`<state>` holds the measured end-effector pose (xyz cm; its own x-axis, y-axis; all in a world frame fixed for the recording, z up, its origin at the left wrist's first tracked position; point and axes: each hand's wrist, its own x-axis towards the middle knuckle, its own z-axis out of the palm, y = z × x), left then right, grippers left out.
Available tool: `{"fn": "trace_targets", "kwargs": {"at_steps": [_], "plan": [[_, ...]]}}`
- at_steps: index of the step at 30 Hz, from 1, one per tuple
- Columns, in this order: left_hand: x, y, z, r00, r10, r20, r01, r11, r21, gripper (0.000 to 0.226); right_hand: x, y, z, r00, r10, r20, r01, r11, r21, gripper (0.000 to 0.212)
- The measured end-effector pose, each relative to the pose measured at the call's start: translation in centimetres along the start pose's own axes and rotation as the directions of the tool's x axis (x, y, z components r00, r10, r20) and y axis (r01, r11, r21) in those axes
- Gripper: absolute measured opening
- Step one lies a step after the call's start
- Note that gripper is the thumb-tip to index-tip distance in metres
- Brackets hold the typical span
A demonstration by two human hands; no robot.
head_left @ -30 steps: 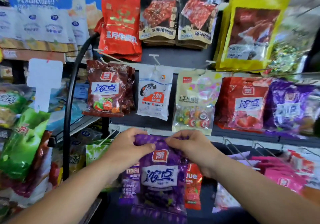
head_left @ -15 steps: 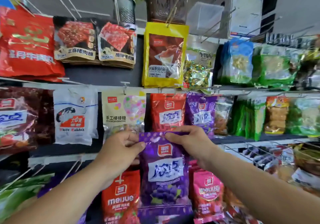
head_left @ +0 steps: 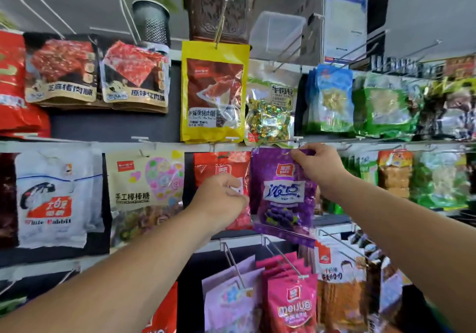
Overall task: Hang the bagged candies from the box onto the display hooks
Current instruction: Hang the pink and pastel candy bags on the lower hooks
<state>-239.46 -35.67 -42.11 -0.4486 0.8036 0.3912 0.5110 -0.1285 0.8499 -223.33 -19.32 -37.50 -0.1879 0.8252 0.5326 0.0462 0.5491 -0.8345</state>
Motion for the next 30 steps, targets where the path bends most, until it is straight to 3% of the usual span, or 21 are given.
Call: {"fn": "trace_targets", "kwargs": {"at_steps": [10,14,18,20,21,23,25,27,30], "plan": [[2.6,0.6,1.8,0.996,0.085,0.015,-0.085,0.995,0.043,0.035,3.4,1.2,-0.6,0.999,0.050,0.010,-0.050,0.993,0.105,0.010],[3.1,0.1,2.8,0.995,0.099,0.017,-0.100,0.993,0.057,0.032,4.5,2.4,-0.7,0.999,-0.022,0.038,0.027,0.990,-0.136,0.015],[3.0,-0.7,3.2,0.995,0.095,0.027,-0.097,0.992,0.086,0.030,5.1,3.8,-0.3,0.994,-0.094,-0.059,0.061,0.905,-0.421,0.031],[2.9,-1.3,3.1,0.994,0.099,0.045,-0.103,0.989,0.109,0.030,4.4,4.9,0.0,0.954,-0.243,-0.176,0.092,0.794,-0.600,0.052],[2.9,-1.7,2.8,0.994,0.099,0.046,-0.104,0.987,0.120,0.030,3.7,5.7,0.3,0.908,-0.374,-0.188,0.168,0.737,-0.655,0.052],[2.9,-2.5,2.3,0.995,0.093,0.034,-0.097,0.985,0.143,0.028,1.6,7.3,1.4,0.813,-0.581,-0.044,0.391,0.599,-0.699,0.044],[2.8,-3.5,2.1,0.994,0.107,0.006,-0.106,0.977,0.188,0.027,-0.2,9.3,2.5,0.788,-0.584,0.195,0.529,0.480,-0.700,0.052],[2.4,-4.4,2.0,0.992,0.123,-0.017,-0.116,0.968,0.221,0.026,-0.8,10.4,3.4,0.814,-0.472,0.338,0.557,0.474,-0.682,0.067],[1.2,-5.6,1.6,0.994,0.106,-0.024,-0.099,0.973,0.210,0.023,-0.5,10.0,3.8,0.863,-0.342,0.373,0.505,0.566,-0.651,0.070]]}}
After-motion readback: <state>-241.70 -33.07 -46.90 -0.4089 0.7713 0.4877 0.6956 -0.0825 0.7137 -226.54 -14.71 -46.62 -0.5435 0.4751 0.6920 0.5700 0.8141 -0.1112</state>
